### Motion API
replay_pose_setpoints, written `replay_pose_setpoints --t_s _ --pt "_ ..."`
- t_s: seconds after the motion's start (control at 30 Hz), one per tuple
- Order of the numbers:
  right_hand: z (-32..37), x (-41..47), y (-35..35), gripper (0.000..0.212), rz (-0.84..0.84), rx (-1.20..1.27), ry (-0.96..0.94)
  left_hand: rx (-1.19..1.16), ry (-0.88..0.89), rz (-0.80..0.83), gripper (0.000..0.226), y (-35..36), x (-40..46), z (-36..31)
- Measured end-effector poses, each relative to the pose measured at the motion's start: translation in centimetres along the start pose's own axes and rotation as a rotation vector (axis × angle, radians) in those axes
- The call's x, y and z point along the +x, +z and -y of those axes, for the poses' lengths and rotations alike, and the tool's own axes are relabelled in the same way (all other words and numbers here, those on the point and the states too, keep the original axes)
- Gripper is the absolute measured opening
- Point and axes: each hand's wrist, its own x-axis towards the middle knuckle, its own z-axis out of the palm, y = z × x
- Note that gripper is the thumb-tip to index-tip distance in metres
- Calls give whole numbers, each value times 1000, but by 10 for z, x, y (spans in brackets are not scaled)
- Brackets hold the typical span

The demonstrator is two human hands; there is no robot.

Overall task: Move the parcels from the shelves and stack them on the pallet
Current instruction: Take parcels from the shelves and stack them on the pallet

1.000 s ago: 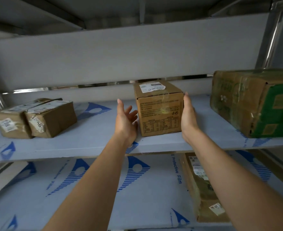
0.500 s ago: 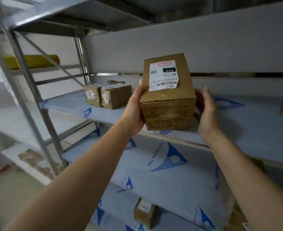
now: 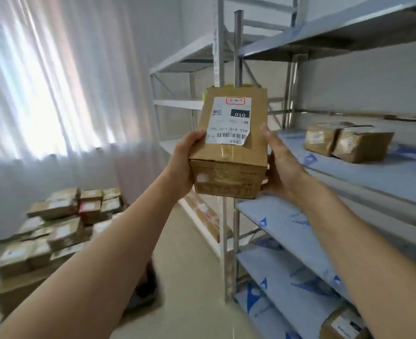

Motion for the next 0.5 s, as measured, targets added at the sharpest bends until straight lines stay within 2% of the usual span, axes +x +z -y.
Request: replay_pose_setpoints --t_s 0.1,0.17,0.37,0.43,0.47,0.5 --pt "-15 25 107 61 114 24 44 63 14 -92 36 -100 -43 -30" --pt "-25 37 180 52 166 20 66 101 6 -160 33 -170 -71 -45" --pt "-61 67 388 51 289 42 124 175 -120 -461 29 -352 -167 -82" --pt "-72 72 428 52 334 38 161 184 -181 -534 23 -387 -189 -86" --pt "-80 78 454 52 357 47 193 187 -207 -571 24 -407 -202 -89" --pt "-88 83 478 52 377 47 221 198 -213 -589 35 -429 -213 -87"
